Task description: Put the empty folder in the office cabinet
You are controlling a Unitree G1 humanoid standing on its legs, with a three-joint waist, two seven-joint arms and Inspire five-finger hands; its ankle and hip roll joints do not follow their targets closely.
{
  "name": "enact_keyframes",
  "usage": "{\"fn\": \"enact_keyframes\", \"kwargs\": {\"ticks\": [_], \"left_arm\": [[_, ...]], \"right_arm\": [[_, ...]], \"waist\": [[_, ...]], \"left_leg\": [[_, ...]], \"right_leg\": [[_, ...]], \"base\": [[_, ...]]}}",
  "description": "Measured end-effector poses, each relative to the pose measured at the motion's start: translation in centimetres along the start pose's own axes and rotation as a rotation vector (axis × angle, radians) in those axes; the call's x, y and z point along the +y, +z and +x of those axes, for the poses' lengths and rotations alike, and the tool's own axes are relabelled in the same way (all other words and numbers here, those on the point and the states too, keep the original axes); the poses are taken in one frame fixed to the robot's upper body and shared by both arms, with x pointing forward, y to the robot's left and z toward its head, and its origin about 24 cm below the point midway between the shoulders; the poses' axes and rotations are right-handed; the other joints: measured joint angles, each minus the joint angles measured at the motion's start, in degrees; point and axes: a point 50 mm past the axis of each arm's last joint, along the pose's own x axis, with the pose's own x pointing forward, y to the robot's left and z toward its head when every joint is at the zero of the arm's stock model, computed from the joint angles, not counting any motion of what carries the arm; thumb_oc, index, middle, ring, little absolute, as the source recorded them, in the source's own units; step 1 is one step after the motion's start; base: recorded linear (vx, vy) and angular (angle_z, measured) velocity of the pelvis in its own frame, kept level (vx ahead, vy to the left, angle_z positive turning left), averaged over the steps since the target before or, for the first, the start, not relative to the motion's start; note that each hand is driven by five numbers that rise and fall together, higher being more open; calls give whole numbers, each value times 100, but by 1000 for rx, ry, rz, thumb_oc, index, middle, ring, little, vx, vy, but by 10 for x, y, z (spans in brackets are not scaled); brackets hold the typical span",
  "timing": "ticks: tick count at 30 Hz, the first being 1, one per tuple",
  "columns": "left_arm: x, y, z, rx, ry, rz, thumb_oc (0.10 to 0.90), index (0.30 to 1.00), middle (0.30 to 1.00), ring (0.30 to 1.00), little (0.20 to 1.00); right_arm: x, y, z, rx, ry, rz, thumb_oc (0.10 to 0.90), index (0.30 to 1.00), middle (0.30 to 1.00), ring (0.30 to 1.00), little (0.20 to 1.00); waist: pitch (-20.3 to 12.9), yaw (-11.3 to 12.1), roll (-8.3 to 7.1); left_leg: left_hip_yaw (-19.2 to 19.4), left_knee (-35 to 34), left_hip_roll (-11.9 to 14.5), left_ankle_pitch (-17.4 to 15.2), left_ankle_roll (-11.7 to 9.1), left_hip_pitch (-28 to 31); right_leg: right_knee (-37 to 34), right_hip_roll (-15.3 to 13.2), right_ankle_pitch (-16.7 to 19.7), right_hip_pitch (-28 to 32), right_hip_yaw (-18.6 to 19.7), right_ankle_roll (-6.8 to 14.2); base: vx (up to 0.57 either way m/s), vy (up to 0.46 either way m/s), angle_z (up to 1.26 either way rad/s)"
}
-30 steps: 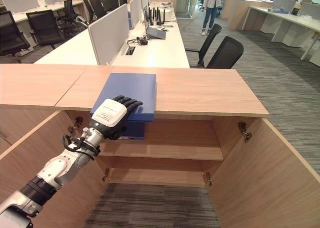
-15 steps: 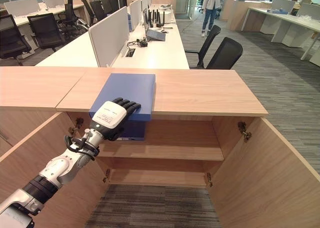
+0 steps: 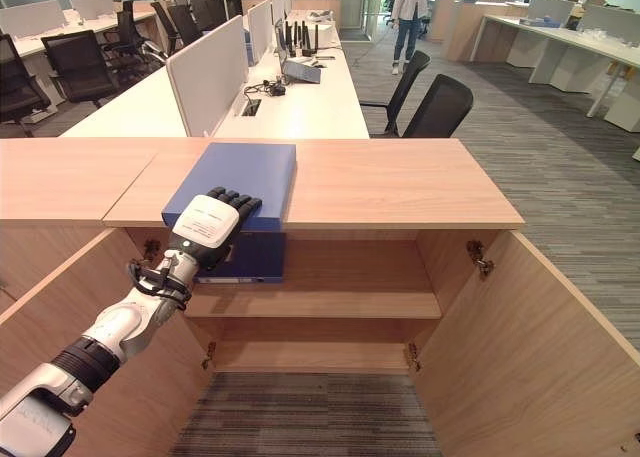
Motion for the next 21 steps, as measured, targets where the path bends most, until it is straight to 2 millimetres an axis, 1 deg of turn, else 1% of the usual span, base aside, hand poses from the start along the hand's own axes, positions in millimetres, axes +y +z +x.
{"fn": "enact_keyframes", "kwargs": {"ticks": [5, 8, 11, 14, 16, 21], "left_arm": [[7, -2, 8, 23, 55, 9, 400, 300, 300, 300, 300], [7, -3, 15, 54, 85, 9, 400, 300, 300, 300, 300], [1, -5, 15, 57, 64, 33, 400, 300, 300, 300, 300], [0, -7, 16, 68, 68, 43, 400, 300, 300, 300, 300], [-4, -11, 14, 83, 58, 53, 400, 300, 300, 300, 300], [-4, -14, 15, 98, 58, 66, 400, 300, 300, 300, 300]], "right_arm": [[0, -3, 0, 10, -2, -11, 800, 900, 900, 900, 900], [1, -3, 0, 10, 1, -15, 800, 900, 900, 900, 900], [1, -1, 0, -3, -2, -15, 800, 900, 900, 900, 900], [1, -3, 0, 2, -8, -16, 800, 900, 900, 900, 900], [1, -3, 0, -1, -7, -18, 800, 900, 900, 900, 900], [1, -3, 0, -6, -8, -34, 800, 900, 900, 900, 900]], "waist": [[-42, -14, -53], [-95, -15, -99], [-126, -46, -86], [-168, -44, -76], [-218, -76, -75], [-245, -79, -73]], "left_leg": [[8, 0, 5, -3, 0, 4], [16, 0, 6, -6, -1, 22], [44, -1, 4, -39, 39, 37], [43, -1, 7, -42, 43, 38], [46, -1, 8, -43, 43, 38], [52, -1, 6, -43, 43, 42]], "right_leg": [[0, 7, 1, 4, 11, 1], [0, 7, -3, 2, 16, -4], [0, 2, -15, 1, 37, -23], [0, 6, -15, 2, 36, -22], [0, 8, -15, -1, 39, -23], [0, 5, -13, 2, 45, -20]], "base": [[0, 0, 0], [0, -2, -2], [-2, -1, -4], [0, 0, 0], [0, 0, 0], [0, 0, 0]]}}
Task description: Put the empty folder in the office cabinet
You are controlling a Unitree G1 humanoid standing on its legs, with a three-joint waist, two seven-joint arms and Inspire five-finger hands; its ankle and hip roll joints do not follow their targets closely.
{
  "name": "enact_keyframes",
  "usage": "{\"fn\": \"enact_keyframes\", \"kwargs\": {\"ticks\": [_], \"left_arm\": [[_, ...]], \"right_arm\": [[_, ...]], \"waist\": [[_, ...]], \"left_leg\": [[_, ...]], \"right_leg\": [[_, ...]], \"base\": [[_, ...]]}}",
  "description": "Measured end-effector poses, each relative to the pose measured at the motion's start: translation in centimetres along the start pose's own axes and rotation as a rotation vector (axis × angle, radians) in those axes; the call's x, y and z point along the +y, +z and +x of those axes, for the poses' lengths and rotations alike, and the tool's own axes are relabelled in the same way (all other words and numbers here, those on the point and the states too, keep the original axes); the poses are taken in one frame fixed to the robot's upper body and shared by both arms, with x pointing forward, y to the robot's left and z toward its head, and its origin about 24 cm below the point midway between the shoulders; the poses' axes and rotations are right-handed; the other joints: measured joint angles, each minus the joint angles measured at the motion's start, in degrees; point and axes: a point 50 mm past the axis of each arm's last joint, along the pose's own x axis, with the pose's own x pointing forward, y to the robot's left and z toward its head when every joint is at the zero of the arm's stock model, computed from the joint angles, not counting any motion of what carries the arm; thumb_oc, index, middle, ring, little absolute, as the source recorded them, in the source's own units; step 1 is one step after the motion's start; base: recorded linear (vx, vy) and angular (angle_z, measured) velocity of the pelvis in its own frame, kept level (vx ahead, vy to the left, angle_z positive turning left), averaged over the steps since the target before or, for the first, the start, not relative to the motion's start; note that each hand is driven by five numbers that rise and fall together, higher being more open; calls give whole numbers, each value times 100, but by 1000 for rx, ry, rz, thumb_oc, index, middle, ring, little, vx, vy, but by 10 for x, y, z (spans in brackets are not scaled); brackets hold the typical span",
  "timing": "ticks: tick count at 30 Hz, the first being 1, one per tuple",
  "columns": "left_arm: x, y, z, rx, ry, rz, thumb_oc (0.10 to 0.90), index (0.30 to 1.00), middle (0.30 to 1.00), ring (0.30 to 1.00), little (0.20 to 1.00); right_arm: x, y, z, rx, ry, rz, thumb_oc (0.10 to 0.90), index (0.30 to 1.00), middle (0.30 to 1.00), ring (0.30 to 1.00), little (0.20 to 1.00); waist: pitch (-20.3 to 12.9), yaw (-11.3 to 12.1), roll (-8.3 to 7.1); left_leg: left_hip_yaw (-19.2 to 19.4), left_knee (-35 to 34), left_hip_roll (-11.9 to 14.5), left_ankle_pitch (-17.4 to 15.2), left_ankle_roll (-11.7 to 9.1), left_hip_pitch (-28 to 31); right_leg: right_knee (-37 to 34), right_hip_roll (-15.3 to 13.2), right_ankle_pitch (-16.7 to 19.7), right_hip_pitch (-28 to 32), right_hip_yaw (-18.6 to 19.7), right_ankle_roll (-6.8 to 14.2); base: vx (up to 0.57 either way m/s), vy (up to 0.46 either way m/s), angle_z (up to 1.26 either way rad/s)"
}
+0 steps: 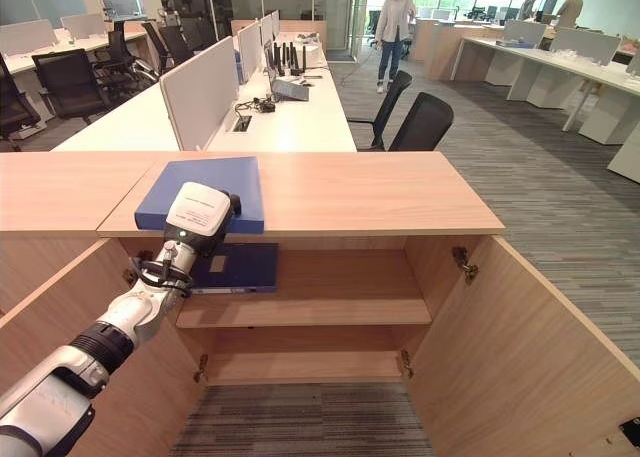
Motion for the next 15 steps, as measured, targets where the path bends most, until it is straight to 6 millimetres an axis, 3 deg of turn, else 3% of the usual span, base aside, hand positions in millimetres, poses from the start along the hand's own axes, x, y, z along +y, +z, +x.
{"fn": "enact_keyframes", "kwargs": {"ticks": [8, 9, 10, 11, 12, 14, 15], "left_arm": [[10, 1, -5, 33, 49, -94, 400, 300, 300, 300, 300], [21, 4, -17, 44, 112, -185, 400, 300, 300, 300, 300], [34, 15, -52, 46, 164, -376, 400, 300, 300, 300, 300], [38, 20, -66, 28, 160, -439, 400, 300, 300, 300, 300], [56, 20, -115, 50, 187, -626, 400, 300, 300, 300, 300], [60, 33, -125, -43, 183, -728, 400, 300, 300, 300, 300], [56, 39, -125, -98, 154, -775, 400, 300, 300, 300, 300]], "right_arm": [[0, 0, 0, -2, -9, 4, 800, 900, 900, 900, 900], [-1, -3, 0, 4, -12, 10, 800, 900, 900, 900, 900], [0, -6, -1, -8, -10, 37, 800, 900, 900, 900, 900], [1, -10, -1, 4, -9, 42, 800, 900, 900, 900, 900], [1, -9, -2, -28, -2, 83, 800, 900, 900, 900, 900], [-2, -24, -3, 10, -14, 87, 800, 900, 900, 900, 900], [-5, -32, -3, 54, -29, 85, 800, 900, 900, 900, 900]], "waist": [[-4, 21, 5], [-4, 56, 9], [22, 233, -22], [40, 301, -45], [88, 237, -71], [92, 480, -79], [144, 737, -100]], "left_leg": [[5, 0, 4, -2, 0, -10], [4, 0, 4, 14, -26, -20], [-16, 0, -3, 7, -27, -32], [-39, -9, 0, 4, -34, -25], [-4, -8, 6, -44, -39, 2], [-73, -6, -17, -43, -39, 36], [-108, -6, -34, -57, -13, 16]], "right_leg": [[0, 1, 14, 12, 0, 20], [0, 2, 19, 2, 1, 26], [1, 0, 9, 4, -23, 35], [-1, -7, -2, 29, -58, 38], [-1, 6, -22, 32, -13, 41], [0, -11, -75, 72, -61, 61], [-1, -42, -102, 72, -106, 32]], "base": [[-5, -1, 0], [0, 0, 0], [-10, -3, 8], [0, 0, 0], [0, 0, 0], [-15, -7, 24], [-16, -9, 33]]}}
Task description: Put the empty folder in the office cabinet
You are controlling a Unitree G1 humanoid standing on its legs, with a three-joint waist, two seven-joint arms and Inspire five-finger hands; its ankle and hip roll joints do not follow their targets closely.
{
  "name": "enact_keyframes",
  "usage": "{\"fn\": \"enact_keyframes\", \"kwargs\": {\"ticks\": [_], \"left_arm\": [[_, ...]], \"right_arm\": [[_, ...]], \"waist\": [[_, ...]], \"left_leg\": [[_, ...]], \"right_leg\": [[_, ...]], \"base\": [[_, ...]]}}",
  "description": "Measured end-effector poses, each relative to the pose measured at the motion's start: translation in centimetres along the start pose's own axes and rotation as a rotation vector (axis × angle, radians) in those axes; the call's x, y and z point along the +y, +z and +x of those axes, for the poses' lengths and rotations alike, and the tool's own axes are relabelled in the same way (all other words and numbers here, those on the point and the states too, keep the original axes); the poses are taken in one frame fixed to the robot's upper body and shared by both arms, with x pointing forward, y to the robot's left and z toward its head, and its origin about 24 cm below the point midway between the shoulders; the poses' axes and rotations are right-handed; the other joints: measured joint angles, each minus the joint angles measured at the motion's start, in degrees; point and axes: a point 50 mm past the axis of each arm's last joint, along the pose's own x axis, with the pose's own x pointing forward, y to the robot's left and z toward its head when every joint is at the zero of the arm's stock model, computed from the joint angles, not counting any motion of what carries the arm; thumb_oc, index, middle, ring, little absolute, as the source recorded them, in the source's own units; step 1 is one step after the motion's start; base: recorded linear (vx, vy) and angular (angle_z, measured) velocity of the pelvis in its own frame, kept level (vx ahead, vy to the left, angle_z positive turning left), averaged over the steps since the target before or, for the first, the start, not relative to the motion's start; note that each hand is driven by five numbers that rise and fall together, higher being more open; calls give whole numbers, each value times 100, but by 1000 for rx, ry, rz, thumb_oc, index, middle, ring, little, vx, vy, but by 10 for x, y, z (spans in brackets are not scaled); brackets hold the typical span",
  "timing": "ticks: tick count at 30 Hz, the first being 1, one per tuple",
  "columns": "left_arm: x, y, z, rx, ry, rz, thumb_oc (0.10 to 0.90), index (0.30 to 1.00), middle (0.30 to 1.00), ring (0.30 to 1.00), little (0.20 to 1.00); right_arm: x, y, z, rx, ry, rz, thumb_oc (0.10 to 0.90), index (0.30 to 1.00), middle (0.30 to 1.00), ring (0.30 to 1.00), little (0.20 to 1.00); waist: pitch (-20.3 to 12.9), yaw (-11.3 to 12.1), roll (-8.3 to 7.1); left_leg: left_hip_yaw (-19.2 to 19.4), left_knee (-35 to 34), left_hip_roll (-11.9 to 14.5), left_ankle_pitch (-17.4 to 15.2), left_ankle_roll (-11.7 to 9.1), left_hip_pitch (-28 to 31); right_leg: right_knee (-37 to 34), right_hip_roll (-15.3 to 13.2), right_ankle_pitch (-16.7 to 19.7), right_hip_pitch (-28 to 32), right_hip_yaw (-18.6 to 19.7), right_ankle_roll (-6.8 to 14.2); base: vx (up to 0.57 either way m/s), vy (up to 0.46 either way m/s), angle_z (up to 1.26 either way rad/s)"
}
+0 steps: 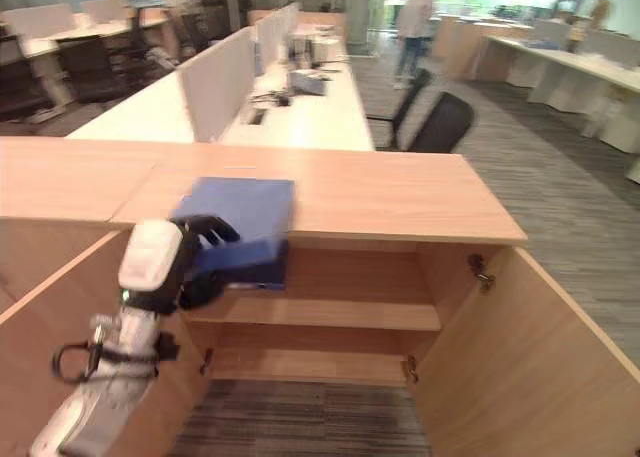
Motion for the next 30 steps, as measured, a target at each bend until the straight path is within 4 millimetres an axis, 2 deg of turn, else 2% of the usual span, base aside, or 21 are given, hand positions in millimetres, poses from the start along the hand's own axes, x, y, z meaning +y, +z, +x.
{"fn": "enact_keyframes", "kwargs": {"ticks": [2, 4, 6, 9, 11, 13, 14, 15, 17, 19, 25, 28, 30], "left_arm": [[1, -4, 6, 7, 8, -25, 400, 300, 300, 300, 300], [9, -5, 14, 13, 21, -81, 400, 300, 300, 300, 300], [20, -3, 18, 20, 32, -202, 400, 300, 300, 300, 300], [34, 0, 16, 38, 23, -542, 400, 300, 300, 300, 300], [43, 6, 18, 11, -14, -927, 400, 300, 300, 300, 300], [38, 7, 17, 16, -93, -1121, 400, 300, 300, 300, 300], [23, 10, 14, 52, -199, -1255, 400, 300, 300, 300, 300], [16, 11, 13, 73, -241, -1289, 400, 300, 300, 300, 300], [-6, 11, 3, 165, -382, -1350, 400, 300, 300, 300, 300], [-19, 5, -4, 252, -429, -1384, 400, 300, 300, 300, 300], [-22, -18, -15, 384, -339, -1373, 400, 300, 300, 300, 300], [-21, -28, -20, 422, -344, -1267, 400, 300, 300, 300, 300], [-16, -40, -28, 453, -414, -1014, 400, 300, 300, 300, 300]], "right_arm": [[2, 6, 0, -17, 3, -1, 800, 900, 900, 900, 900], [5, 18, 0, -57, 15, -2, 800, 900, 900, 900, 900], [7, 23, 0, -76, 23, 0, 800, 900, 900, 900, 900], [0, 23, 0, -73, 26, -9, 800, 900, 900, 900, 900], [-1, 26, 1, -71, 42, -36, 800, 900, 900, 900, 900], [-1, 29, 1, -76, 56, -47, 800, 900, 900, 900, 900], [-2, 34, 1, -82, 65, -63, 800, 900, 900, 900, 900], [-2, 36, 1, -84, 67, -70, 800, 900, 900, 900, 900], [1, 43, 1, -95, 72, -92, 800, 900, 900, 900, 900], [1, 45, 1, -101, 79, -92, 800, 900, 900, 900, 900], [0, 41, 1, -93, 85, -96, 800, 900, 900, 900, 900], [-1, 38, 1, -93, 84, -116, 800, 900, 900, 900, 900], [0, 44, 1, -99, 85, -114, 800, 900, 900, 900, 900]], "waist": [[14, -24, -26], [24, -42, 11], [103, -96, 18], [139, -77, 90], [159, -59, 140], [167, -55, 172], [225, -71, 160], [279, -82, 162], [387, -179, 167], [398, -221, 174], [398, -206, 176], [396, -179, 188], [394, -166, 192]], "left_leg": [[-46, -1, -10, 10, -14, -29], [-58, -3, -9, 10, -14, -139], [-78, -2, -14, 24, -31, -183], [-73, -2, -8, 79, -12, -186], [-74, -2, -13, 85, -7, -182], [-77, -1, -13, 88, -10, -178], [-76, -2, -13, 88, -10, -134], [-75, -2, -12, 86, -8, -110], [-73, -2, -1, 82, -4, -100], [-46, -2, 14, 76, -10, -93], [-9, 0, 36, 67, 9, -16], [-22, -2, 27, 13, -36, 20], [-46, -2, 22, 17, -41, 11]], "right_leg": [[0, -19, 3, -6, -44, 4], [-1, -29, 17, -82, -61, 32], [-1, -36, 35, -150, -88, 58], [-1, -30, 54, -160, -85, 70], [-1, -36, 56, -148, -87, 71], [-1, -35, 58, -140, -88, 70], [-1, -33, 58, -99, -88, 70], [-1, -32, 58, -78, -88, 70], [-1, -21, 56, -71, -87, 67], [-1, -3, 70, -59, -77, 67], [-1, 25, 62, 7, -83, 42], [-1, 11, 14, 37, -86, 38], [-1, 5, 15, 45, -88, 32]], "base": [[-18, 2, 12], [-22, 13, -6], [-22, 24, 5], [-8, 8, -1], [-3, 6, 2], [0, 3, 2], [0, 0, 0], [0, 0, 0], [-3, 0, -2], [-8, 1, -7], [-4, 3, -3], [3, 5, 3], [3, 3, 3]]}}
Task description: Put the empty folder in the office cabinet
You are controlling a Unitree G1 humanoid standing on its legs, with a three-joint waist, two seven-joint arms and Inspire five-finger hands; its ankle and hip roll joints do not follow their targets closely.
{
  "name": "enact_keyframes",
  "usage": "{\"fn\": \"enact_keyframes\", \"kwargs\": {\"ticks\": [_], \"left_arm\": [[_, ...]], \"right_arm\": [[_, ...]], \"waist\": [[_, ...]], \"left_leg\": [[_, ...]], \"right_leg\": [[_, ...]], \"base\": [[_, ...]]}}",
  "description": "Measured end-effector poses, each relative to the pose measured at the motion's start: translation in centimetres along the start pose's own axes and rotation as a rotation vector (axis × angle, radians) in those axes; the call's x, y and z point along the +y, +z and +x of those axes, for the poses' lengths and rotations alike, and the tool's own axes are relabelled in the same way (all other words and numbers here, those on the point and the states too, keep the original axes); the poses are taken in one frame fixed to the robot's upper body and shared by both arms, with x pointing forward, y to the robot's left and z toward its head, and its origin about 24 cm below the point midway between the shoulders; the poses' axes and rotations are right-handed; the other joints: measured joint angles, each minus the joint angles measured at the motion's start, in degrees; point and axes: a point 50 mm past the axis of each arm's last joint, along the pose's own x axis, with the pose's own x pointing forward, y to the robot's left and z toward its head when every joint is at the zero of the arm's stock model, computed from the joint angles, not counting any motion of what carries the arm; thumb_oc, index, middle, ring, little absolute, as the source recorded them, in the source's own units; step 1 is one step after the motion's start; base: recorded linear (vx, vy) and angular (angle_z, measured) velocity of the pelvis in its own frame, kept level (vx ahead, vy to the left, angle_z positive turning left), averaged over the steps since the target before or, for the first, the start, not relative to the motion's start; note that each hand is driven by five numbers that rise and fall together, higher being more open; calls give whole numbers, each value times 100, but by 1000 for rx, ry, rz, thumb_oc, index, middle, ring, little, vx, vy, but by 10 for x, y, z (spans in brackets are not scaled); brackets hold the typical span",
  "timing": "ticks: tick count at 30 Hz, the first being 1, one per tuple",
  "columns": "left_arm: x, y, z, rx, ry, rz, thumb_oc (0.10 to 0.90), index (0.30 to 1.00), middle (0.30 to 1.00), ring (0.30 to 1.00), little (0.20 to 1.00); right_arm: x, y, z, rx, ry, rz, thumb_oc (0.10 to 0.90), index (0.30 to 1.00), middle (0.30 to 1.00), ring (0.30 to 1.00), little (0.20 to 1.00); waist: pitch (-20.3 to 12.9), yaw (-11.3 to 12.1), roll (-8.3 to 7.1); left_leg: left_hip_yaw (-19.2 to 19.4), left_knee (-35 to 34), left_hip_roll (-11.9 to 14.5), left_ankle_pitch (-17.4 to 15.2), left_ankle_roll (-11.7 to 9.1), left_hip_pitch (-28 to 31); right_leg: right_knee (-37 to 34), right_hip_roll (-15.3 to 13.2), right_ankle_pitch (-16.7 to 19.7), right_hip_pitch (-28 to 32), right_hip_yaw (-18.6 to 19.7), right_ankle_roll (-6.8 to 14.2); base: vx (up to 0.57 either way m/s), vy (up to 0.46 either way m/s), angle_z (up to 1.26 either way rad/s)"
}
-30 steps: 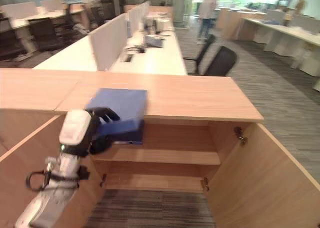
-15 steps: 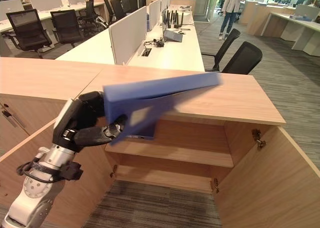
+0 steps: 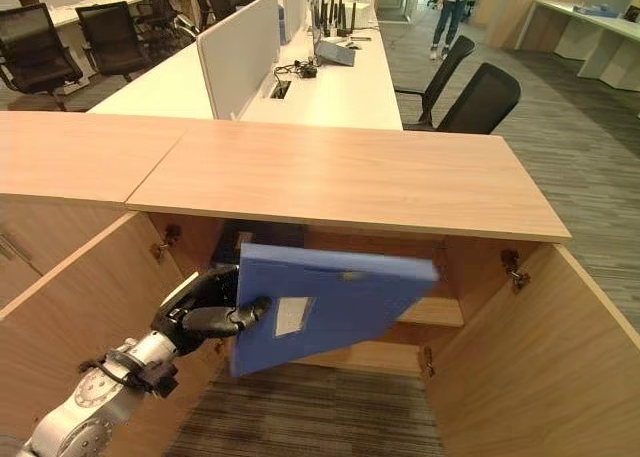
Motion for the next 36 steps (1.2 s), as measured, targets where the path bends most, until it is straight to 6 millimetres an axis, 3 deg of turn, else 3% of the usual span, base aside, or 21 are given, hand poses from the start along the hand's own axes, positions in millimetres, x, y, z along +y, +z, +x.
{"fn": "enact_keyframes", "kwargs": {"ticks": [2, 4, 5, 6, 8, 9, 10, 13, 15, 19, 25, 32, 36], "left_arm": [[7, -30, -19, 159, 11, 155, 400, 300, 300, 300, 300], [16, -83, -32, 394, 70, 319, 400, 300, 300, 300, 300], [22, -97, -41, 504, 63, 436, 400, 300, 300, 300, 300], [21, -101, -47, 530, 62, 460, 400, 300, 300, 300, 300], [22, -105, -64, 545, 108, 458, 400, 300, 300, 300, 300], [19, -110, -73, 567, 144, 449, 400, 300, 300, 300, 300], [20, -111, -76, 589, 134, 491, 400, 300, 300, 300, 300], [18, -101, -65, 532, 133, 521, 400, 300, 300, 300, 300], [14, -91, -57, 470, 123, 531, 400, 300, 300, 300, 300], [11, -79, -48, 399, 113, 547, 400, 300, 300, 300, 300], [12, -71, -40, 357, 117, 557, 400, 300, 300, 300, 300], [12, -70, -38, 351, 118, 560, 400, 300, 300, 300, 300], [12, -69, -38, 347, 118, 562, 400, 300, 300, 300, 300]], "right_arm": [[0, 3, 0, -4, 2, -7, 800, 900, 900, 900, 900], [9, 43, 1, -63, 10, -147, 800, 900, 900, 900, 900], [29, 69, -3, -198, 55, -181, 800, 900, 900, 900, 900], [31, 83, -7, -243, 54, -224, 800, 900, 900, 900, 900], [42, 118, -34, -474, 85, -423, 800, 900, 900, 900, 900], [38, 135, -68, -727, 64, -550, 800, 900, 900, 900, 900], [42, 162, -91, -919, 18, -608, 800, 900, 900, 900, 900], [37, 190, -100, -992, -102, -661, 800, 900, 900, 900, 900], [27, 191, -99, -978, -167, -693, 800, 900, 900, 900, 900], [22, 180, -100, -968, -180, -740, 800, 900, 900, 900, 900], [25, 173, -105, -978, -115, -767, 800, 900, 900, 900, 900], [41, 170, -110, -996, 17, -815, 800, 900, 900, 900, 900], [43, 176, -123, -1062, 29, -844, 800, 900, 900, 900, 900]], "waist": [[-7, -12, 12], [-29, 20, -28], [-29, 144, -72], [-65, 166, -118], [-47, 67, -66], [-11, 67, 43], [-27, 65, 50], [-47, 119, 11], [-46, 125, -37], [-4, 43, 19], [71, -33, 142], [83, -16, 130], [150, -16, 130]], "left_leg": [[-3, 0, -1, 0, 0, 1], [-14, 0, 11, -24, 37, 10], [-26, 1, 27, -5, 8, -17], [-32, 3, 24, 2, 19, -28], [4, -2, 4, -22, 35, -67], [57, 2, -19, 10, 27, -74], [88, 6, -22, 2, 71, 8], [81, 1, -49, -31, 39, -13], [95, 2, -60, -30, 50, -14], [108, 1, -73, -16, 127, -11], [110, 1, -40, -20, 120, 4], [105, 0, -10, -49, 48, -1], [105, 1, -11, -44, 58, -2]], "right_leg": [[0, 3, -1, -6, 3, -3], [-2, 15, 1, 29, 4, -12], [-2, 35, -28, -31, 2, -61], [3, 35, -13, -16, -12, -41], [1, 33, -23, -99, 19, -45], [-2, -12, 15, -118, 61, 2], [0, -8, 16, -51, 64, 9], [0, -4, 0, -64, 60, 28], [0, -52, 3, -70, 53, 43], [0, -67, 11, -50, 62, 44], [-1, -34, 20, -42, 63, 31], [-1, -7, -21, -67, 57, 25], [-1, -7, -20, -67, 57, 26]], "base": [[3, -4, -2], [-16, -1, 1], [-3, -1, 9], [0, 0, 0], [18, 5, -8], [-1, 5, -15], [-5, 9, -14], [-4, 5, -1], [-3, -3, -2], [-2, -6, -3], [1, -1, -1], [0, 0, 0], [0, 0, 0]]}}
